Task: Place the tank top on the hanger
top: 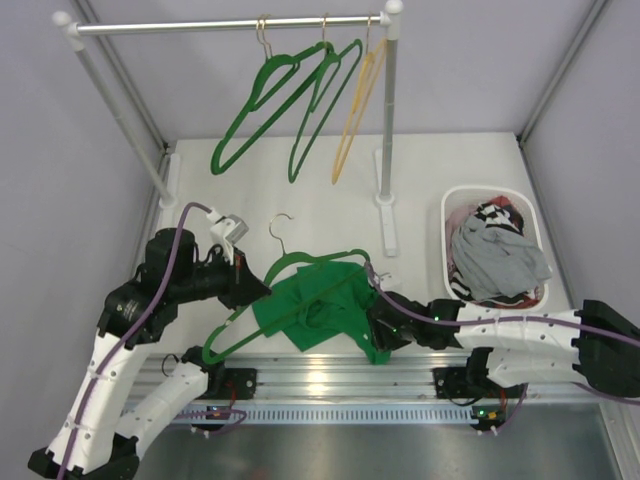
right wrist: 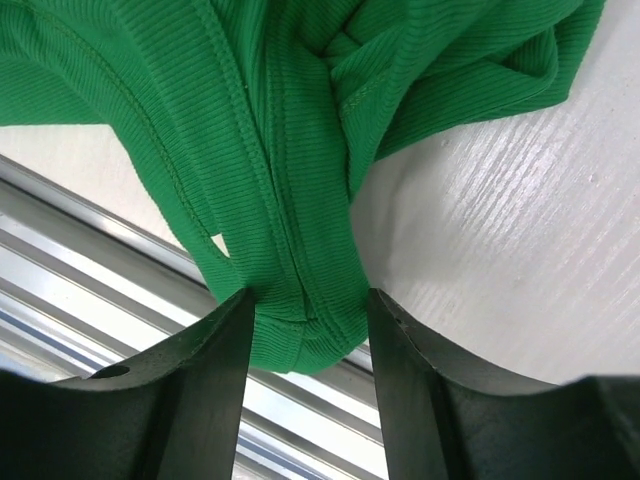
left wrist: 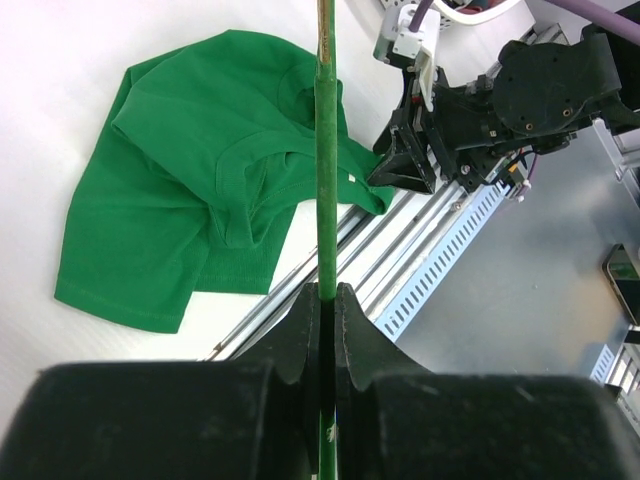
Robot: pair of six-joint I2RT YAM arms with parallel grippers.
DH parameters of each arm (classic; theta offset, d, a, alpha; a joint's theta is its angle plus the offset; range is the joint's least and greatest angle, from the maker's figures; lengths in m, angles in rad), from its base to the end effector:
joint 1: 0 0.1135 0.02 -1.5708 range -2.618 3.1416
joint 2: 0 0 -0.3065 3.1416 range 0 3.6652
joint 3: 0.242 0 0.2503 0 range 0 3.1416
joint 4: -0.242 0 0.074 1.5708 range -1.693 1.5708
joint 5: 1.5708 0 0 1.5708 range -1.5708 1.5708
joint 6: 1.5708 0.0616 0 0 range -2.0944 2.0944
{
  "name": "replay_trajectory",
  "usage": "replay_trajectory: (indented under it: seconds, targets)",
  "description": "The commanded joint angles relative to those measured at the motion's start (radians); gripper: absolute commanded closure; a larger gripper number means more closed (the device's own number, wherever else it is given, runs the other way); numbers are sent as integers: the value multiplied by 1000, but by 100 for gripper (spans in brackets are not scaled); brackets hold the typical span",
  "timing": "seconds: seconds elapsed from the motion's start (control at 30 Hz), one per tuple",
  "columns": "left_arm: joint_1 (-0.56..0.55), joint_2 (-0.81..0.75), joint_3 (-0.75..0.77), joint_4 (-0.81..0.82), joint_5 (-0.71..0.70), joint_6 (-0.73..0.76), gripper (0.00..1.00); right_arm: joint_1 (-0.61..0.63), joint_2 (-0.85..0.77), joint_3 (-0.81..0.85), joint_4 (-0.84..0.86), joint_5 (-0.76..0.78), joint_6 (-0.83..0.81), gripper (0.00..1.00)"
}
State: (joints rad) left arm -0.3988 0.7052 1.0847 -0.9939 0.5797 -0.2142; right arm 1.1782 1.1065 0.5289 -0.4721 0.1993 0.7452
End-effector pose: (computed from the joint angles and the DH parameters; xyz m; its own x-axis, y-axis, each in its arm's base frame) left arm 0.0723 -0.0671 0.3855 -0.6758 0.0918 -0.7313 0.6076 0.6311 -0.4822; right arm 0.0824 0.1672 0.1886 -0.8324 -0.2728 -0.4823 -0.4129 0.8859 0.2114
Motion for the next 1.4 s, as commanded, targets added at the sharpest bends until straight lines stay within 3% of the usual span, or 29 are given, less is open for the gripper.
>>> replay_trajectory:
  seconds: [0.0,0.2,0.5,0.6,0.63,0.8,1.03,1.37]
  targets:
    - [-6,0,30,57,8,4,100,49,15,59,-16,41,14,51]
    - [-11,4,27,57,-1,4,100,104,35,94,-56,94,45,51]
    - [-12,10,24,57,-3,3,100,120,87,68,-48,94,72,60]
    - [-12,14,24,58,-1,1,100,120,93,72,-48,106,75,70]
    - [-12,14,26,57,2,1,100,120,90,74,-56,109,77,79]
    - [-12,14,17,63,19,1,100,104,53,91,-112,153,88,89]
    - [-12,-12,-23,81,60,-10,100,-133,-108,68,-71,6,-16,81]
    - [-14,-21,-65,103,92,-13,100,-351,-155,95,-73,-118,-130,86]
